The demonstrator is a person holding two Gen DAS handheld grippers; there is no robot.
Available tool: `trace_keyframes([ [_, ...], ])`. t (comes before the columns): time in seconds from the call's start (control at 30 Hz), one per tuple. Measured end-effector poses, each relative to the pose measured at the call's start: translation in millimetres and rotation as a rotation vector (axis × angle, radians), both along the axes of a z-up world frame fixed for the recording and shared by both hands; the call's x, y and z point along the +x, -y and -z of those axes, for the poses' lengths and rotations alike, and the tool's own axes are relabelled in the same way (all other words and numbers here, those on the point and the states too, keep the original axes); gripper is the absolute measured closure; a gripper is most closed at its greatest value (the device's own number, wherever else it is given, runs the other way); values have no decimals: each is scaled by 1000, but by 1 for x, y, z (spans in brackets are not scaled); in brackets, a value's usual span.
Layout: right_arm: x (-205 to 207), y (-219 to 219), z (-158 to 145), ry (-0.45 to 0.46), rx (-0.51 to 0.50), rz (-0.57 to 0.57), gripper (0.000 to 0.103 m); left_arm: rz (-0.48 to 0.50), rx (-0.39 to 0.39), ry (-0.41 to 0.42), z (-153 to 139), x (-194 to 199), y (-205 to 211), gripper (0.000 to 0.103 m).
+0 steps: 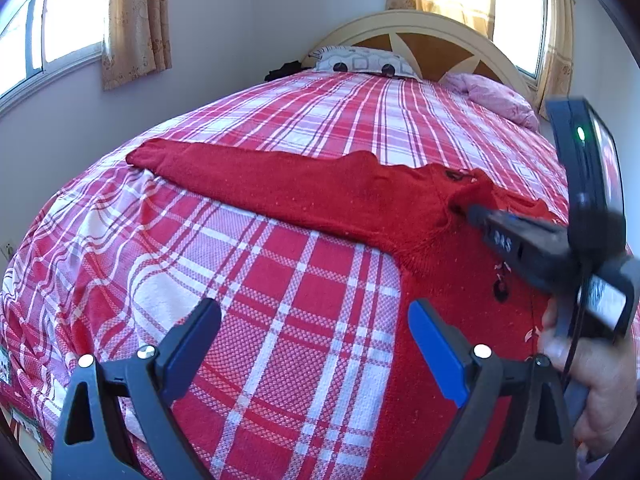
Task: Fold small clothes
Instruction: 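Lay the held sleeve across the sweater body and open the right tool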
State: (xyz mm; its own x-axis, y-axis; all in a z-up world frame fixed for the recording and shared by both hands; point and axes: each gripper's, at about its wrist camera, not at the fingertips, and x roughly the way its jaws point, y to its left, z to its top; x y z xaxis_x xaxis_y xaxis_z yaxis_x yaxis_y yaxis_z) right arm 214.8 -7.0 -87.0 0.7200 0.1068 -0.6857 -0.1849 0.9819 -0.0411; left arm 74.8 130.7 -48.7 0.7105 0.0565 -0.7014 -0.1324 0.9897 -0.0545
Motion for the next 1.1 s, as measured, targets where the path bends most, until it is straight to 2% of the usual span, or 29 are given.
trace_keyframes([
  [0.07,6,-6,4,-22,5,-3,97,2,6,-3,1,0,1,6],
  [0.1,12,-6,9,-77,51,-21,95,2,9,-4,0,-1,2,6],
  [0.13,18,-4,14,-151,136,-54,88,2,12,-4,0,-1,2,6],
  [0.17,20,1,17,-197,233,-92,75,2,14,-3,0,-1,1,6],
  [0.2,19,7,16,-208,323,-121,70,1,16,-4,0,-1,1,6],
  [0.23,17,11,14,-207,368,-131,66,1,17,-5,0,-1,1,6],
  [0.33,6,33,-8,-172,500,-162,66,-1,25,-7,1,0,0,6],
  [0.4,-8,63,-29,-94,553,-136,66,1,30,-15,2,1,1,6],
  [0.47,-21,97,-42,-28,552,-35,64,1,35,-18,4,1,1,6],
  [0.53,-37,140,-48,24,477,141,64,-5,34,-26,6,3,1,6],
  [0.57,-42,153,-48,34,439,190,64,-6,29,-29,6,3,2,6],
  [0.6,-50,172,-46,41,364,255,64,-7,23,-34,7,4,2,6],
  [0.73,-65,218,-31,51,177,414,64,6,20,-38,7,8,8,6],
  [0.8,-66,239,-11,-13,146,505,64,7,28,-35,6,9,12,6],
  [0.83,-67,250,1,-46,171,524,64,7,26,-40,7,10,13,6],
  [0.87,-69,255,10,-37,198,518,63,6,16,-53,8,12,13,6],
  [0.97,-72,260,8,-11,233,509,63,-7,-9,-77,13,16,7,6],
  [1.1,-68,257,9,-6,214,492,56,-68,17,-58,7,21,-17,6],
])
